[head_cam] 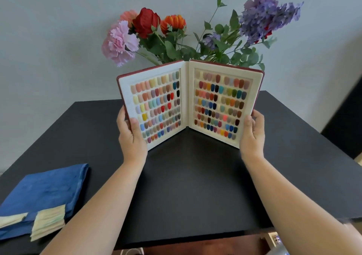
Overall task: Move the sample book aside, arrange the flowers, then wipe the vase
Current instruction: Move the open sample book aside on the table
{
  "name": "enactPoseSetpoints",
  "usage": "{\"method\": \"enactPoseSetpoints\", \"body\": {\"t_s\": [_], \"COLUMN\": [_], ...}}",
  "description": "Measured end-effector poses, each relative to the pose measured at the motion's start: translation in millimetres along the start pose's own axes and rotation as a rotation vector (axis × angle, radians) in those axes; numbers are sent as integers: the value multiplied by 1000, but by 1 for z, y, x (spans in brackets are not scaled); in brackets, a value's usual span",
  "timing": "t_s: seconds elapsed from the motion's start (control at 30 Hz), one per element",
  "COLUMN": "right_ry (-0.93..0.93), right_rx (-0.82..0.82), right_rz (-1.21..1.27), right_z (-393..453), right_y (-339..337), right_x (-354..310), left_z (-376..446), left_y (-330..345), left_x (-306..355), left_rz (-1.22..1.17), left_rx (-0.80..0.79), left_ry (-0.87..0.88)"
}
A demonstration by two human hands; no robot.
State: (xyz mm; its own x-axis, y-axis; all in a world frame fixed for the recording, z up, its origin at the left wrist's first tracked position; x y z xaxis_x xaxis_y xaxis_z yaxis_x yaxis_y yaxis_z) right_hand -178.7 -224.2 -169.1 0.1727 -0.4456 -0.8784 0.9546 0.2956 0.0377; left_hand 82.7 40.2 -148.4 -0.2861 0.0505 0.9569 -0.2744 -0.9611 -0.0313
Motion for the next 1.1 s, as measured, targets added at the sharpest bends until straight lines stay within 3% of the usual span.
{"method": "enactPoseSetpoints", "body": {"t_s": [0.27, 0.53, 0.7, 1.1], "right_ry": [-93, -101, -124, -152], "right_rx": [-106, 11, 2, -236], "right_rz": [-89, -25, 32, 50], "right_z": [-10, -27, -54, -78], "right_y": [24, 19, 37, 186], "right_x": [-9, -27, -45, -73], "left_z": [0, -6, 7, 55], "left_y": [7, -9, -62, -175], "left_x": [7, 23, 31, 12], "left_rz": [21, 69, 123, 88], "left_rx": [-110, -136, -156, 43], "left_ry": [86, 53, 78, 67]}}
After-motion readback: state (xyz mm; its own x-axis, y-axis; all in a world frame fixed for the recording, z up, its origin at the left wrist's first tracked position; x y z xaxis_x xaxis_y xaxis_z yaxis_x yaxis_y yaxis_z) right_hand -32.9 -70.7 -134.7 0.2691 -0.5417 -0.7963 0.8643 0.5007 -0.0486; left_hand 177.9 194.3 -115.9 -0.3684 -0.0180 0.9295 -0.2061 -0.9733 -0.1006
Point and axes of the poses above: each hand's wrist, its own z-axis towards the middle knuckle, its own y-axis out of the palm, x = y × z, the point moved 10 cm from there along z, towards the middle knuckle, and after that the axes turned 12 degrees about -y, right-handed, at the moved point
